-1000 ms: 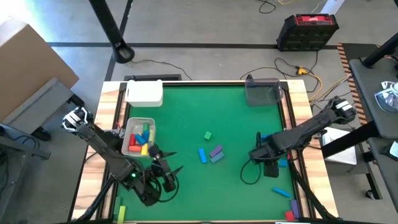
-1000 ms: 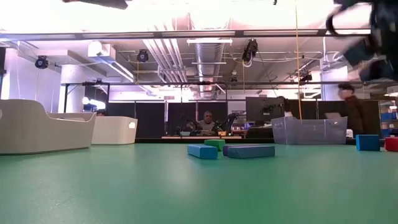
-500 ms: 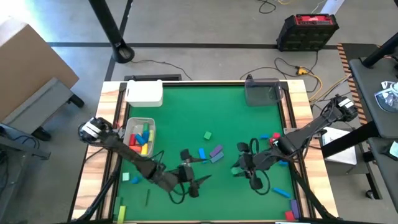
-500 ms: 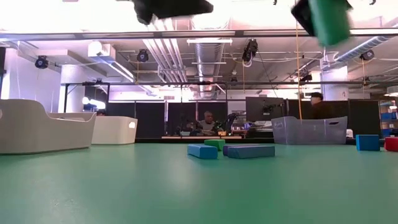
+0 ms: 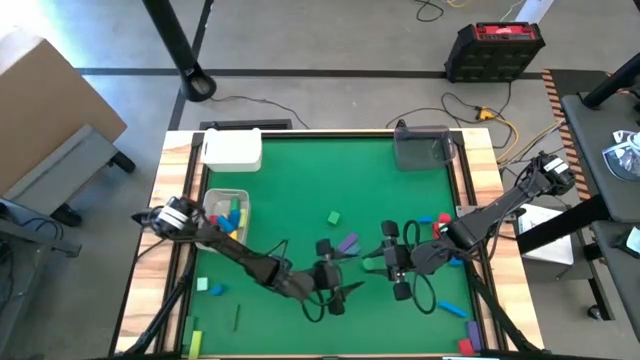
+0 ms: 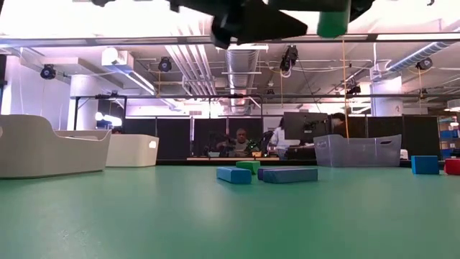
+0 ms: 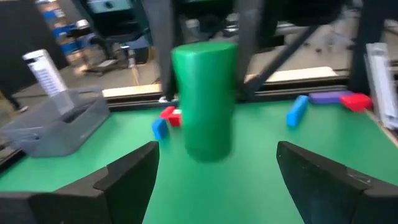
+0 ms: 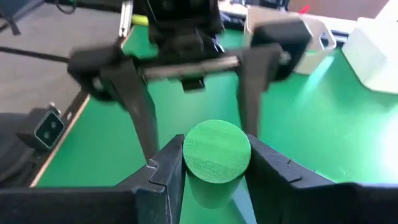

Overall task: Sort blocks by size
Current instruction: Put the green cylindrical block into the gray bin

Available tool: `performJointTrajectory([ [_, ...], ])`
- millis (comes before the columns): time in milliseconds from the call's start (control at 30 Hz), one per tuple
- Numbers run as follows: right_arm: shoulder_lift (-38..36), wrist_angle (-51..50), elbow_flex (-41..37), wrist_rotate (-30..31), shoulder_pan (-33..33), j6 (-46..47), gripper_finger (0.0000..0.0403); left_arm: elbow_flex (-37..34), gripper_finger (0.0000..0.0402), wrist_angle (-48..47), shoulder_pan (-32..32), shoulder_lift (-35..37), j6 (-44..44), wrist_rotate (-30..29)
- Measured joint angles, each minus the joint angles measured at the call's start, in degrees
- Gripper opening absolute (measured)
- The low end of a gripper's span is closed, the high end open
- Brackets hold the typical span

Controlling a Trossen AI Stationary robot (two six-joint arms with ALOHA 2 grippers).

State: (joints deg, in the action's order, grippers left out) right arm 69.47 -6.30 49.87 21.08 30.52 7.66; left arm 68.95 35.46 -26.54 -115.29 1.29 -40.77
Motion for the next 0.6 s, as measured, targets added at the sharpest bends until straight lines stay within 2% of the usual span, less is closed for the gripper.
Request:
performJointTrajectory([
  [167,0.0,2.14,0.0,0.02,-0.02,-2.12,0.0124,4.48,0.03,-3.7,0.82,-1.28,-0.2,-0.22],
  [333,0.0,2.36,-0.02,0.0,-0.02,-2.48,0.0124,5.97,0.0278,-3.95,1.09,-1.42,-0.3,-0.22],
  [467,0.0,2.38,-0.02,0.02,-0.02,-2.46,0.0124,6.6,0.0231,-3.99,1.07,-1.37,-0.76,-0.2],
  [600,-0.02,2.62,-0.02,0.02,-0.02,-2.36,0.0124,7.77,0.0159,-6.82,1.07,-1.28,-2.47,-0.2],
])
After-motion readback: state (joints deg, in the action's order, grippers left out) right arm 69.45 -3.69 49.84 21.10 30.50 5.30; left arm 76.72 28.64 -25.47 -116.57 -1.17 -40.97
